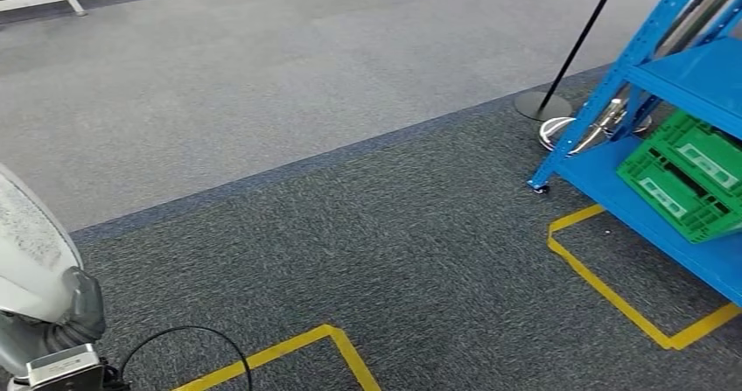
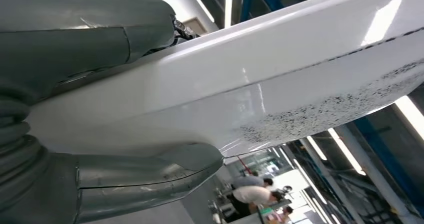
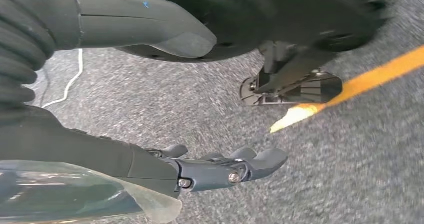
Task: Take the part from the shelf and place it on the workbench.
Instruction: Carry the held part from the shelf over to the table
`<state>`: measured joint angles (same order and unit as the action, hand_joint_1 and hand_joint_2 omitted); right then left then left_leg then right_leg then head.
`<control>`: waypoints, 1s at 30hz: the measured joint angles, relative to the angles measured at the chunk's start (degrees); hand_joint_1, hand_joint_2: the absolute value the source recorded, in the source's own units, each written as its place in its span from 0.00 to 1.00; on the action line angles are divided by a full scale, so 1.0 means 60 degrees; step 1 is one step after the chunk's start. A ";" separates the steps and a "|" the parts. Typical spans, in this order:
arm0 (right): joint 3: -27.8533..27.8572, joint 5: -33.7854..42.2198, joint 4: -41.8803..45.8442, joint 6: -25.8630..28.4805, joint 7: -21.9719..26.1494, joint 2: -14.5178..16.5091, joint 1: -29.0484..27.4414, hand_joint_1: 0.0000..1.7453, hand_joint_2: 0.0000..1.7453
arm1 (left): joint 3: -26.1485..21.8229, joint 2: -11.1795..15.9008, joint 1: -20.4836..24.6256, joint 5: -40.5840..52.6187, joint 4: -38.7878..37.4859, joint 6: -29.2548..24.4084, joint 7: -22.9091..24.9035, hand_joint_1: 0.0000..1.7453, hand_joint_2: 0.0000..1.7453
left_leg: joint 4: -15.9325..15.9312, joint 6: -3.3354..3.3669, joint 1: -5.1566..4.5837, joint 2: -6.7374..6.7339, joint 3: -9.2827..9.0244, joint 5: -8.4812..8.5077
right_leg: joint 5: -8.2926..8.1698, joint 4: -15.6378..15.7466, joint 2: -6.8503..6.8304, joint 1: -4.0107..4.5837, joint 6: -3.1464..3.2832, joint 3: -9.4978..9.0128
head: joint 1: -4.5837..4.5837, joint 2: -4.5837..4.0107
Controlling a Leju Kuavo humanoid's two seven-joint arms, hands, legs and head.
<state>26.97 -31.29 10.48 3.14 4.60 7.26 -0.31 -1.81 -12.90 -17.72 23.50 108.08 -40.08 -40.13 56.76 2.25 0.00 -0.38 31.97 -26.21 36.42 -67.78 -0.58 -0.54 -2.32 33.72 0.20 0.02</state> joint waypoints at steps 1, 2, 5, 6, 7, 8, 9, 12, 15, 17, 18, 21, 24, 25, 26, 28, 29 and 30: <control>0.0000 -0.0007 -0.0001 -0.0004 -0.0002 0.0000 -0.0017 0.00 1.00 | -0.0007 -0.0012 0.0000 -0.0003 0.0000 0.0002 0.0000 1.00 1.00 | 0.0001 0.0017 -0.0008 0.0131 0.0013 0.0007 | 0.0196 -0.0611 0.0063 0.0000 -0.0002 0.0317 | -0.0005 0.0000; 0.0000 -0.0020 -0.0002 -0.0008 -0.0003 0.0000 -0.0037 0.00 1.00 | -0.0015 -0.0020 -0.0003 -0.0003 0.0000 0.0003 0.0000 1.00 1.00 | 0.0003 0.0024 -0.0016 0.0273 0.0015 0.0012 | 0.0208 -0.0936 0.0082 0.0000 0.0001 0.0510 | -0.0005 0.0000; 0.0000 -0.0069 -0.0002 -0.0019 0.0002 0.0000 -0.0065 0.00 1.00 | -0.0051 -0.0034 0.0002 -0.0003 0.0000 0.0003 0.0000 1.00 1.00 | 0.0011 0.0008 -0.0017 0.0688 -0.0027 0.0016 | -0.0766 0.0364 0.0325 -0.0020 0.0050 0.0027 | -0.0007 0.0000; 0.0000 -0.0086 -0.0003 -0.0019 0.0006 0.0000 -0.0066 0.00 1.00 | -0.0062 -0.0039 0.0009 -0.0001 0.0000 0.0003 0.0000 1.00 1.00 | 0.0030 -0.0021 -0.0029 0.0807 -0.0024 0.0014 | -0.1055 0.1051 0.0596 -0.0047 0.0070 -0.0262 | -0.0004 0.0000; 0.0000 -0.0112 -0.0004 -0.0017 0.0016 0.0002 -0.0065 0.00 1.00 | -0.0071 -0.0045 0.0021 0.0007 0.0000 0.0003 0.0000 1.00 1.00 | 0.0047 -0.0063 -0.0031 0.0924 0.0003 0.0020 | -0.1222 0.1558 0.0823 -0.0069 0.0084 -0.0498 | -0.0003 0.0000; 0.0000 -0.0139 -0.0005 -0.0016 0.0026 0.0005 -0.0060 0.00 1.00 | -0.0076 -0.0050 0.0031 0.0015 0.0000 0.0003 0.0000 1.00 1.00 | 0.0063 -0.0120 -0.0022 0.1033 0.0047 0.0036 | -0.1259 0.1821 0.0996 -0.0078 0.0096 -0.0627 | 0.0001 0.0000; 0.0000 -0.0169 -0.0005 -0.0016 0.0035 0.0007 -0.0057 0.00 1.00 | -0.0080 -0.0055 0.0035 0.0023 0.0000 0.0003 0.0000 1.00 1.00 | 0.0073 -0.0186 -0.0006 0.1147 0.0100 0.0064 | -0.1226 0.1882 0.1015 -0.0070 0.0109 -0.0671 | 0.0005 0.0000; 0.0002 -0.0229 -0.0001 -0.0017 0.0083 0.0028 -0.0051 0.00 1.00 | -0.0099 -0.0064 0.0024 0.0042 0.0010 -0.0002 0.0000 1.00 1.00 | 0.0255 -0.0354 0.0033 0.1152 0.0263 -0.0015 | -0.1284 0.1986 0.0631 -0.0065 0.0238 -0.0751 | 0.0028 0.0000; 0.0005 -0.0236 -0.0002 -0.0032 0.0102 0.0060 -0.0060 0.00 1.00 | -0.0117 -0.0071 0.0054 0.0112 0.0013 -0.0006 0.0000 1.00 1.00 | 0.1796 -0.0482 0.0040 0.0359 0.0965 -0.0842 | -0.1285 0.2061 0.0157 -0.0056 0.0363 -0.0816 | 0.0083 0.0000; 0.0006 -0.0235 -0.0002 -0.0037 0.0076 0.0069 -0.0075 0.00 1.00 | -0.0148 -0.0085 0.0044 0.0137 0.0002 -0.0003 0.0000 1.00 1.00 | 0.2783 -0.0550 0.0091 0.0174 0.1417 -0.1175 | -0.1252 0.2058 -0.0158 -0.0034 0.0378 -0.0829 | 0.0082 0.0000; 0.0008 -0.0235 -0.0002 -0.0036 0.0047 0.0075 -0.0077 0.00 1.00 | -0.0172 -0.0091 0.0032 0.0155 -0.0003 -0.0002 0.0000 1.00 1.00 | 0.2799 -0.0571 0.0115 0.0137 0.1411 -0.1077 | -0.1233 0.2057 -0.0303 -0.0031 0.0369 -0.0843 | 0.0083 0.0000; 0.0011 -0.0250 -0.0002 -0.0042 -0.0086 0.0114 -0.0066 0.00 1.00 | -0.0230 -0.0109 -0.0004 0.0298 -0.0008 -0.0001 0.0000 1.00 1.00 | 0.1079 -0.0570 0.0122 -0.0286 0.0491 -0.0216 | -0.1140 0.2053 -0.0656 -0.0007 0.0277 -0.0934 | 0.0087 0.0000; 0.0008 -0.0320 -0.0002 -0.0077 -0.0197 0.0137 -0.0062 0.00 1.00 | -0.0260 -0.0162 -0.0067 0.0435 -0.0011 0.0002 0.0000 1.00 1.00 | 0.0191 -0.0387 0.0022 -0.0604 0.0061 -0.0100 | -0.1026 0.2040 -0.0936 0.0066 0.0121 -0.0985 | 0.0080 0.0000; 0.0007 -0.0356 -0.0002 -0.0097 -0.0236 0.0138 -0.0057 0.00 1.00 | -0.0280 -0.0185 -0.0126 0.0513 -0.0010 0.0003 0.0000 1.00 1.00 | 0.0178 -0.0301 0.0015 -0.0496 0.0084 -0.0095 | -0.1004 0.2046 -0.1035 0.0067 0.0067 -0.1041 | 0.0080 0.0000; 0.0007 -0.0396 -0.0002 -0.0116 -0.0286 0.0138 -0.0049 0.00 1.00 | -0.0309 -0.0211 -0.0198 0.0616 -0.0007 0.0003 0.0000 1.00 1.00 | 0.0165 -0.0233 0.0018 -0.0393 0.0092 -0.0086 | -0.0963 0.2043 -0.1032 0.0046 0.0008 -0.1058 | 0.0082 0.0000; 0.0006 -0.0501 -0.0002 -0.0143 -0.0421 0.0138 -0.0040 0.00 1.00 | -0.0393 -0.0305 -0.0309 0.0861 0.0028 -0.0005 0.0000 1.00 1.00 | 0.0129 -0.0107 0.0042 -0.0198 0.0096 -0.0051 | -0.0662 0.1655 -0.0637 0.0002 -0.0081 -0.0910 | 0.0058 0.0000; 0.0005 -0.0566 -0.0003 -0.0154 -0.0501 0.0138 -0.0047 0.00 1.00 | -0.0454 -0.0379 -0.0349 0.0969 0.0071 -0.0008 0.0000 1.00 1.00 | 0.0120 -0.0057 0.0052 -0.0105 0.0095 -0.0042 | -0.0368 0.1121 -0.0334 -0.0014 -0.0102 -0.0644 | 0.0041 0.0000; 0.0003 -0.0639 -0.0004 -0.0169 -0.0576 0.0138 -0.0063 0.00 1.00 | -0.0520 -0.0451 -0.0394 0.1047 0.0125 -0.0012 0.0000 1.00 1.00 | 0.0121 -0.0021 0.0040 -0.0008 0.0101 -0.0047 | -0.0044 0.0412 -0.0102 -0.0014 -0.0100 -0.0305 | 0.0024 0.0000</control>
<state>26.99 -35.12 10.46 2.12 1.15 8.08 -0.68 -4.94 -15.61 -20.09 29.78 108.83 -40.15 -40.13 57.49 2.12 0.24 -0.43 32.57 -26.49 36.16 -65.31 -1.19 -0.62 -2.93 31.89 0.35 0.02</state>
